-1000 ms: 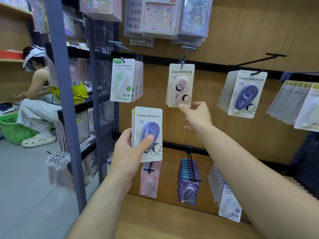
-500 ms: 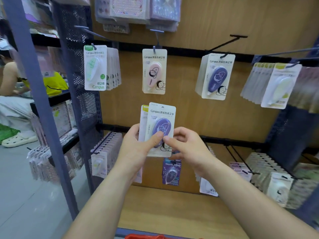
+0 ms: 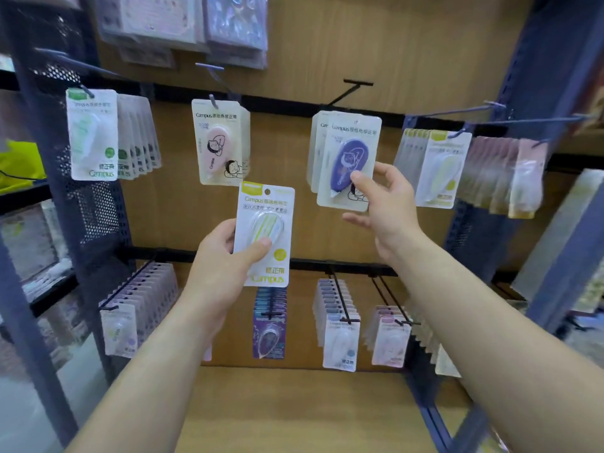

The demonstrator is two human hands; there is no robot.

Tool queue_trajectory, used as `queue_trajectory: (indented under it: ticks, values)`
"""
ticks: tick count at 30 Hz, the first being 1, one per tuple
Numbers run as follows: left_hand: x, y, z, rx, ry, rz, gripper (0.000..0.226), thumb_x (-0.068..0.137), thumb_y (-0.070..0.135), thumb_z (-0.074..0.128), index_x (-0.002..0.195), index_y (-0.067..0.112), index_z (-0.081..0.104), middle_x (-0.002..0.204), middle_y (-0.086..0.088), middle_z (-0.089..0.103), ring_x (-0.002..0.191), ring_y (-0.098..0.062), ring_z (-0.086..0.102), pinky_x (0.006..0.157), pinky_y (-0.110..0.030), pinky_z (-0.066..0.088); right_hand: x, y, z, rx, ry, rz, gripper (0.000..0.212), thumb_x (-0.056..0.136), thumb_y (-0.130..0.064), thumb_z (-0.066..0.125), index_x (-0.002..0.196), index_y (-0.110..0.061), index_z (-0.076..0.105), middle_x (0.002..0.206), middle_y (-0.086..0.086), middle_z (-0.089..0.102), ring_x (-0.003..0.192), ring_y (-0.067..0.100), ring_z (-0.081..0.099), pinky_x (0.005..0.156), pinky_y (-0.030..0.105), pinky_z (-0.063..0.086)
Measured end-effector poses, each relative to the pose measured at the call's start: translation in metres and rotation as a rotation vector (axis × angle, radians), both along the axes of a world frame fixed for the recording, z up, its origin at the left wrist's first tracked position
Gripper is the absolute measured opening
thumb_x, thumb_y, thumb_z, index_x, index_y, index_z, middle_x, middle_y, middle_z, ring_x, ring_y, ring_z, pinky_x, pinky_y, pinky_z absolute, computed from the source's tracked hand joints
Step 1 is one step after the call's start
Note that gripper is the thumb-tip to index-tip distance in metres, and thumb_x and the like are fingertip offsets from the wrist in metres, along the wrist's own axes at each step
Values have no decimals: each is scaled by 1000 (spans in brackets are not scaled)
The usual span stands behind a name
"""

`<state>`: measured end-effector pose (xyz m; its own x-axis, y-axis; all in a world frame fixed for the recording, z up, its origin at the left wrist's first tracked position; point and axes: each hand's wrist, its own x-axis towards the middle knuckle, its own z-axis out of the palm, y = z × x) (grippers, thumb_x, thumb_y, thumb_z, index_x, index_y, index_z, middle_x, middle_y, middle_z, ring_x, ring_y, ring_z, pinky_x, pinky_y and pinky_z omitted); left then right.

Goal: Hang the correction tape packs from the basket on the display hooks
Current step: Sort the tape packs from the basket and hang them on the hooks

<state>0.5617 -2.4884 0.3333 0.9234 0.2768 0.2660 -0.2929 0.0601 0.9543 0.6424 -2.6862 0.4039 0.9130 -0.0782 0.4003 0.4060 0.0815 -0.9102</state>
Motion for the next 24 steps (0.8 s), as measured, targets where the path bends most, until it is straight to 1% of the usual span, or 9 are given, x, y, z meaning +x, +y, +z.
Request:
queue_trajectory:
  ticks: [2, 5, 7, 11, 13, 15, 19, 22, 24]
  values:
    - [1, -2, 3, -4, -4, 4, 23, 95, 11, 69, 114, 22, 67, 105, 4, 79, 94, -18, 77, 82, -43, 61, 6, 1, 12, -26, -14, -12, 29, 98, -25, 66, 126, -19, 59, 89, -17, 73, 84, 5, 74, 68, 38, 65]
    - [2, -4, 3, -12, -4, 9, 23, 95, 10, 69, 115, 21, 68, 106, 3, 79, 95, -20, 77, 85, -47, 60, 13, 6, 21, -51, -8, -26, 31, 99, -26, 65, 129, -19, 59, 103, -11, 70, 89, 9, 73, 71, 41, 65]
    - [3, -5, 3, -17, -3, 7, 23, 95, 10, 69, 115, 21, 68, 106, 2, 79, 96, -21, 77, 88, -49, 60, 16, 9, 22, -46, -5, -28, 32, 99, -27, 65, 130, -18, 59, 105, -9, 69, 91, 10, 73, 70, 40, 65]
    - [5, -4, 2, -25, 1, 4, 25, 95, 10, 69, 117, 19, 67, 106, 2, 79, 95, -20, 77, 88, -49, 60, 17, 9, 15, -23, -2, -49, 30, 99, -30, 65, 127, -19, 60, 104, -6, 71, 83, 8, 75, 66, 36, 64]
    - [5, -4, 2, -30, 4, 3, 25, 95, 10, 69, 118, 20, 67, 106, 3, 79, 95, -20, 77, 88, -49, 60, 18, 8, 13, -23, -1, -60, 31, 99, -32, 65, 127, -20, 60, 105, -6, 71, 84, 6, 75, 66, 36, 65]
    - [5, -3, 1, -28, 6, 2, 26, 95, 10, 69, 118, 21, 67, 106, 4, 79, 95, -19, 77, 86, -47, 60, 21, 9, 13, -47, 9, -81, 32, 99, -33, 65, 127, -21, 59, 106, -6, 71, 86, 10, 75, 65, 35, 65]
    - [3, -4, 0, -13, 7, 11, 27, 95, 9, 70, 119, 21, 66, 106, 5, 79, 94, -17, 77, 82, -42, 61, 31, 8, 8, -187, 111, -132, 35, 98, -37, 65, 128, -22, 55, 109, -2, 68, 87, 14, 74, 69, 35, 65]
    - [1, -5, -1, 14, 12, 24, 26, 94, 10, 71, 117, 21, 66, 105, 5, 79, 93, -16, 77, 79, -38, 61, 29, -5, -14, -427, 137, -239, 49, 93, -37, 68, 136, -20, 52, 103, -7, 65, 95, 18, 71, 86, 44, 62]
    - [-3, -10, -5, 38, 31, 25, 26, 93, 10, 72, 117, 21, 66, 105, 4, 79, 93, -17, 77, 78, -39, 62, 17, -21, -33, -499, 131, -256, 45, 93, -38, 68, 133, -21, 55, 105, -9, 65, 100, 16, 67, 90, 41, 57]
